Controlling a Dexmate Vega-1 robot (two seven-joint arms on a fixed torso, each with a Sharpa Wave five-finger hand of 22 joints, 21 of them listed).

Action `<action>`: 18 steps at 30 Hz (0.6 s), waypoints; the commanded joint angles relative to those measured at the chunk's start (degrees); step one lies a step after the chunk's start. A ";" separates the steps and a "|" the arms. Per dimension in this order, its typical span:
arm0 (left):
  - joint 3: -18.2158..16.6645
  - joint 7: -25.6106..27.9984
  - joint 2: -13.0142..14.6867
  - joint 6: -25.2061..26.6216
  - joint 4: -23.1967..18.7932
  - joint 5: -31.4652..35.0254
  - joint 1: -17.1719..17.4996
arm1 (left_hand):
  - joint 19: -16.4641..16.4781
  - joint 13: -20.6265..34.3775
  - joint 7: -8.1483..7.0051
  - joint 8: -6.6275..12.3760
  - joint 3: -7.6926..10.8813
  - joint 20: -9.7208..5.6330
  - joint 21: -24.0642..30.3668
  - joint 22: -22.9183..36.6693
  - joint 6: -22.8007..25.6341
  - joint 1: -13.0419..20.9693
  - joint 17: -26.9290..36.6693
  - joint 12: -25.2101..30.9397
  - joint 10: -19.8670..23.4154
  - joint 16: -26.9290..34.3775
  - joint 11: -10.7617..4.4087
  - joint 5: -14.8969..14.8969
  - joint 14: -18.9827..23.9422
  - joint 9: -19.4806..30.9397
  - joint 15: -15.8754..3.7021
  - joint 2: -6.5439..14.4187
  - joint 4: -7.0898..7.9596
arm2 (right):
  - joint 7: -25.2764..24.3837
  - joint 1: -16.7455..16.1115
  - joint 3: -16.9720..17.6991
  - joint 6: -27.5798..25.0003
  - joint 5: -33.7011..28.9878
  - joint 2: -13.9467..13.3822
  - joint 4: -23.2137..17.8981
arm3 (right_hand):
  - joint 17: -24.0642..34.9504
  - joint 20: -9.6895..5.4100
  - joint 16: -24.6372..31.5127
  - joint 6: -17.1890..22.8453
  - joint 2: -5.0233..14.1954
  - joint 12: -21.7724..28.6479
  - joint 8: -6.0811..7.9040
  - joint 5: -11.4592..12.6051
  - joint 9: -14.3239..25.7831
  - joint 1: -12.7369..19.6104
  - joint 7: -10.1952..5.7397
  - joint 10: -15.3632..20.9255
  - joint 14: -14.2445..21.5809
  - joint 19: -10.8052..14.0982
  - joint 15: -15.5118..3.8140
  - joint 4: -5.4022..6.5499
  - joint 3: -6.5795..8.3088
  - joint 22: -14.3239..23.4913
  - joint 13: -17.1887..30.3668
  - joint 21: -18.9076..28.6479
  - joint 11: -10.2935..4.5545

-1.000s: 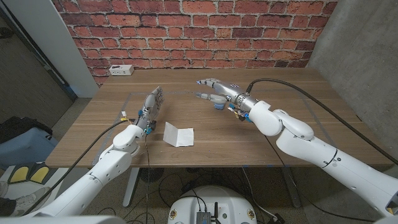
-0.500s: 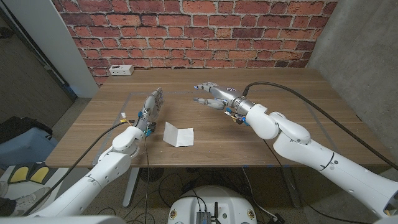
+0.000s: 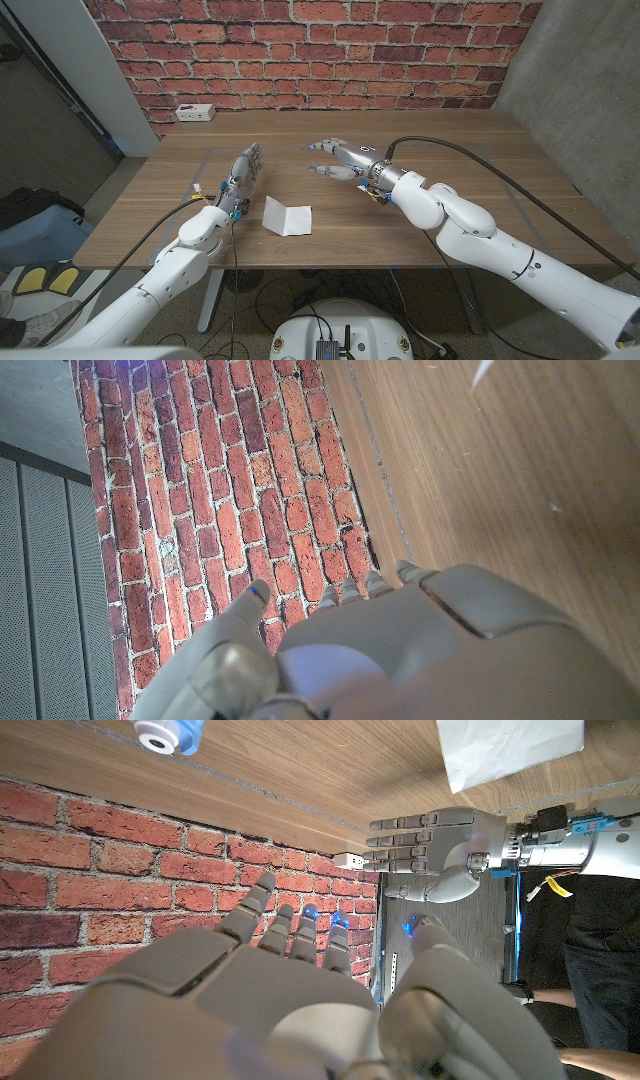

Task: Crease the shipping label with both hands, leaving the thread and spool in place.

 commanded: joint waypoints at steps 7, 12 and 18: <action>-0.14 -0.42 0.56 0.20 -0.84 -0.26 0.65 | -0.83 0.10 0.19 0.57 -0.07 1.87 0.67 0.15 -6.52 0.35 0.11 0.65 -9.03 0.25 1.02 0.18 -11.08 0.12 0.58 1.76 -0.32 | 2.00 -1.19 -1.48 -2.11 -6.23 0.54 -1.41 | -0.03 0.39 0.34 1.15 -0.24 0.01 0.32 -0.97 0.11 3.64 -0.15 1.12 2.18 1.54 -0.42 -2.88 1.30 0.23 0.11 0.42 -0.61; -0.01 -0.55 0.72 0.30 -0.93 -0.13 0.75 | -0.67 0.10 0.09 0.47 -0.15 3.93 0.66 0.17 -6.30 0.37 0.14 0.69 -8.58 0.31 0.92 0.16 -10.50 0.12 1.21 1.59 -0.40 | 2.40 -1.56 -1.66 -2.32 -7.21 0.76 -1.55 | 0.06 0.25 0.38 2.05 0.03 0.04 0.58 -1.26 0.13 3.94 -0.31 1.39 2.33 1.66 -0.56 -2.99 1.35 0.27 0.13 0.43 -0.79; 0.06 -0.50 1.24 0.03 -1.46 0.55 1.31 | -0.44 0.10 0.15 0.38 -0.19 4.41 0.71 0.19 -6.34 0.37 0.15 0.81 -8.05 0.35 0.82 0.15 -10.16 0.13 1.30 1.53 -0.43 | 3.07 -1.66 -2.13 -2.19 -7.70 1.38 -1.11 | 0.13 0.19 0.42 2.14 0.20 0.03 0.53 -1.45 0.15 3.99 -0.36 1.45 2.40 1.74 -0.66 -2.95 1.30 0.29 0.15 0.43 -0.98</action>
